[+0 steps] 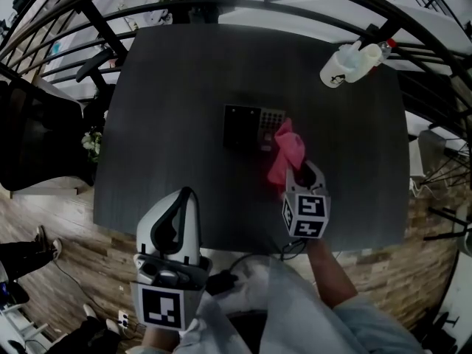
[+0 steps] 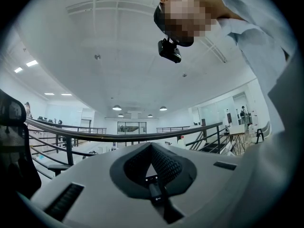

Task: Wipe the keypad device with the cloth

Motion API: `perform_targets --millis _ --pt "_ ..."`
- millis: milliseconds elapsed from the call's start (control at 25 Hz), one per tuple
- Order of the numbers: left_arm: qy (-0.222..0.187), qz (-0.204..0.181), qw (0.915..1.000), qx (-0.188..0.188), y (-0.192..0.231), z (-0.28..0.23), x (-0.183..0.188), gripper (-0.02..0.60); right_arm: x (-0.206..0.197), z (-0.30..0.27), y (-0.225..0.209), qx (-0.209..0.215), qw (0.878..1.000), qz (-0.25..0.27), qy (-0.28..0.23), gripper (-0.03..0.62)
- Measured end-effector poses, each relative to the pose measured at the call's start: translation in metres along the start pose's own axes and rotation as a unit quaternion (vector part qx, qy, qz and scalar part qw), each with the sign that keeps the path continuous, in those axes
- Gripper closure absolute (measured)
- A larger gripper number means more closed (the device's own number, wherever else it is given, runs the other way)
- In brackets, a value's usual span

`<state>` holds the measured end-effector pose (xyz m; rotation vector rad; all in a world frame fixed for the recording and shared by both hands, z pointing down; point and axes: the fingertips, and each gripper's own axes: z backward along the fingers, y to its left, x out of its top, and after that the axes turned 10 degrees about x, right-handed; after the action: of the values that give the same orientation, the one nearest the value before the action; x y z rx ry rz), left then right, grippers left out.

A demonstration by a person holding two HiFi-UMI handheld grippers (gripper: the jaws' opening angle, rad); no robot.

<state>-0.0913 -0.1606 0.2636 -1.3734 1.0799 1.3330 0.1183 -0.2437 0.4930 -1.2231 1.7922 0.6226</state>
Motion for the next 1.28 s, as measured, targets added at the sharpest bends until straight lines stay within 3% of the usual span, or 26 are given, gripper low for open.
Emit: perform_targets --millis 360,880,1280 --pt "-0.018 -0.003 0.9996 -0.022 -0.004 -0.002 0.011 0.577 0.034 0.045 0.001 -0.013 0.998 -0.022 -0.057 0.523" --pt "-0.039 -0.004 0.9987 -0.033 -0.001 -0.006 0.032 0.577 0.138 0.111 0.021 -0.002 0.984 0.026 -0.177 0.523" --pt "-0.052 -0.014 0.9978 -0.039 -0.001 -0.011 0.04 0.577 0.157 0.131 0.04 0.018 0.977 0.027 -0.209 0.523"
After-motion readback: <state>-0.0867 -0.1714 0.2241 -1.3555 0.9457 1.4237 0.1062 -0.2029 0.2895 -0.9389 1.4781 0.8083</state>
